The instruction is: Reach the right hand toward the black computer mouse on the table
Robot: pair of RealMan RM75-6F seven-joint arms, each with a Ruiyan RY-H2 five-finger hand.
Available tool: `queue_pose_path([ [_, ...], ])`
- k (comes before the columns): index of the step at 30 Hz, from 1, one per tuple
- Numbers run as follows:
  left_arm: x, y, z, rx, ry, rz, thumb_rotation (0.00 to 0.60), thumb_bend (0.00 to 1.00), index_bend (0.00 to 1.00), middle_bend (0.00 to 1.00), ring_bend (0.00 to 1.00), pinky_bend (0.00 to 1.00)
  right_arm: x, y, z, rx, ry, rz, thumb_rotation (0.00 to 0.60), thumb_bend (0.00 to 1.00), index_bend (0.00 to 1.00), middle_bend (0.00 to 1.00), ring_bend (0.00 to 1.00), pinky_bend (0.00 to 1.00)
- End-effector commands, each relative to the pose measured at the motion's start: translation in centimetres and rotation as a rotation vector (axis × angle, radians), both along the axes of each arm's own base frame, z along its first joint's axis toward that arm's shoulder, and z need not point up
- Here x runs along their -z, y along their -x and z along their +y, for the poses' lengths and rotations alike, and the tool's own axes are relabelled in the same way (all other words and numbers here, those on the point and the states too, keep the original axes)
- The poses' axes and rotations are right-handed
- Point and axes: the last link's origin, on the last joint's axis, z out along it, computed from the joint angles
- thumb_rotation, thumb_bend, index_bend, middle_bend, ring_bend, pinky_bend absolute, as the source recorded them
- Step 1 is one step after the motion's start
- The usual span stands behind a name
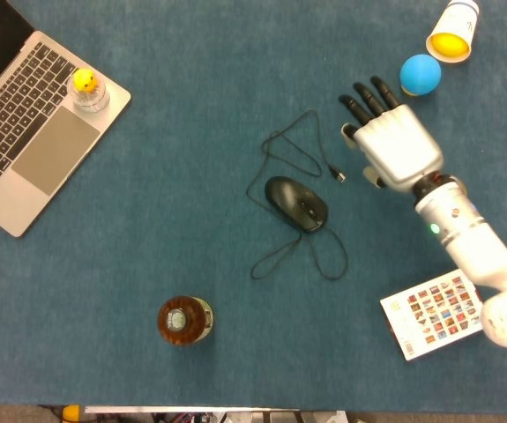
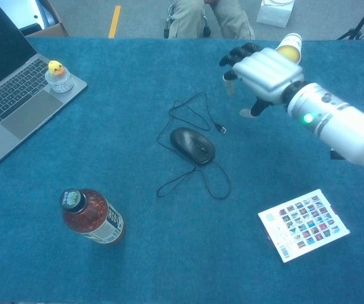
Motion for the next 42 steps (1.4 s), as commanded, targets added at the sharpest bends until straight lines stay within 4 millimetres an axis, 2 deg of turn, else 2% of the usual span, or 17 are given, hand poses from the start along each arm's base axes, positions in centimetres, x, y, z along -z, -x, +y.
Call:
queue_pose_path([
  [1, 0.0, 0.1, -0.1, -0.004, -0.002, -0.002, 0.6, 0.15, 0.27, 0.19, 0.16, 0.09, 1.7, 0.1, -0.1, -0.001, -0.028, 0.039, 0.6, 0.18, 0.47, 0.16, 0.0, 0.01],
  [14, -0.2, 0.8, -0.2, -0.021, -0.007, -0.002, 0.6, 0.15, 0.27, 0.19, 0.16, 0.09, 5.1, -0.1, -0.8, -0.009, -0.03, 0.113, 0.6, 0.18, 0.48, 0.16, 0.0, 0.01],
  [24, -0.3, 1.2, -0.3, -0.033, -0.008, -0.003, 0.6, 0.15, 0.27, 0.19, 0.16, 0.09, 6.4, -0.4, -1.5, -0.012, -0.024, 0.141, 0.6, 0.18, 0.48, 0.16, 0.0, 0.01],
  [33, -0.4, 1.6, -0.4, -0.042, -0.014, -0.001, 0.6, 0.15, 0.27, 0.19, 0.16, 0.09, 7.5, -1.3, -1.2, -0.031, -0.042, 0.135, 0.6, 0.18, 0.48, 0.16, 0.0, 0.01],
  [42, -0.4, 1.8, -0.5, -0.046, -0.016, -0.002, 0.6, 0.15, 0.27, 0.19, 0.16, 0.09, 7.8, -1.5, -1.2, -0.036, -0.055, 0.148, 0.6, 0.18, 0.48, 0.16, 0.0, 0.01],
])
